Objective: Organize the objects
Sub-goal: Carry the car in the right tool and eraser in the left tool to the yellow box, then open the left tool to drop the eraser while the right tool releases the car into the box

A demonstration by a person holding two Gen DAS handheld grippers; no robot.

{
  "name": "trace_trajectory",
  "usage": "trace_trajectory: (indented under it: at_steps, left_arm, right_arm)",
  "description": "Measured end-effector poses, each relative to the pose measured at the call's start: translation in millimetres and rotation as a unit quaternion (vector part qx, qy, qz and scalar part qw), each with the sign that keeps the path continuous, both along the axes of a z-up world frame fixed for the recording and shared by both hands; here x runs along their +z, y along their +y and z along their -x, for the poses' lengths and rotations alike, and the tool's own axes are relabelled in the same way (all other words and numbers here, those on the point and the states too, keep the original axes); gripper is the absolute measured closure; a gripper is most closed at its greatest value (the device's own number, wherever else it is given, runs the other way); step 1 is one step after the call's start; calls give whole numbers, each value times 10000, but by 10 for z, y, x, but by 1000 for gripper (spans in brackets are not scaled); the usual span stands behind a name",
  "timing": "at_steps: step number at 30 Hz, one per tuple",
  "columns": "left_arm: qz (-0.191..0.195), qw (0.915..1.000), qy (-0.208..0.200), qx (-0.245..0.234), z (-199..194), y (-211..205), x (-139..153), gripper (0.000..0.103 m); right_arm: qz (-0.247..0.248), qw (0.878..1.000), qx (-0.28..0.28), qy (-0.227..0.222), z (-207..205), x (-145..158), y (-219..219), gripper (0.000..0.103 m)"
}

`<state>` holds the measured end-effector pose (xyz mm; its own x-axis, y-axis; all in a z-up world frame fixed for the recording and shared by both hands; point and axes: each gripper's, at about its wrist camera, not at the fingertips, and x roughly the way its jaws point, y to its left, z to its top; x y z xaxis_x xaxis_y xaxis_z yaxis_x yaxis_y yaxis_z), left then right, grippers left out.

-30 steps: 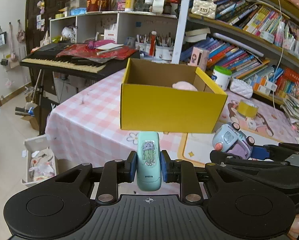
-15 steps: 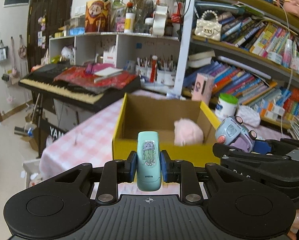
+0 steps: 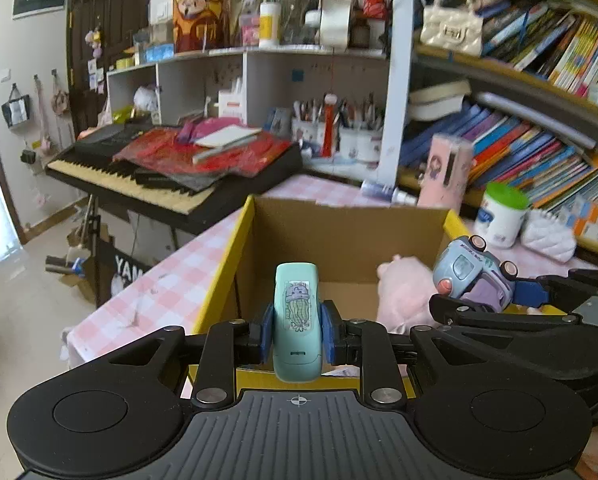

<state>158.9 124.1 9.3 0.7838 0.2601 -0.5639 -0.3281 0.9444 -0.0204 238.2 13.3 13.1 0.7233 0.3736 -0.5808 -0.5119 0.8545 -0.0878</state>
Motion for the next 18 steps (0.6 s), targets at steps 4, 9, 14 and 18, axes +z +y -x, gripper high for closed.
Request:
trace_trajectory:
  at_steps: [4,9,14,18]
  left_arm:
    - [-86,9998,195,65,-134,-2,-83,80]
    - [-193,9989,415,70,-283,-11,-172,80]
    - [-234,9977,636,74,-397,-19,-254,80]
    - [-132,9970,756,127,-445,5,-300,80]
  right_arm:
    - [180,9992,303,187,-162,-136,79,55]
    - [521,9962,648,245,-271,-238,194,55]
    - [764,9931,813,350,-387,-293,262,55]
    - [822,9914,876,527,-459,-338,285,55]
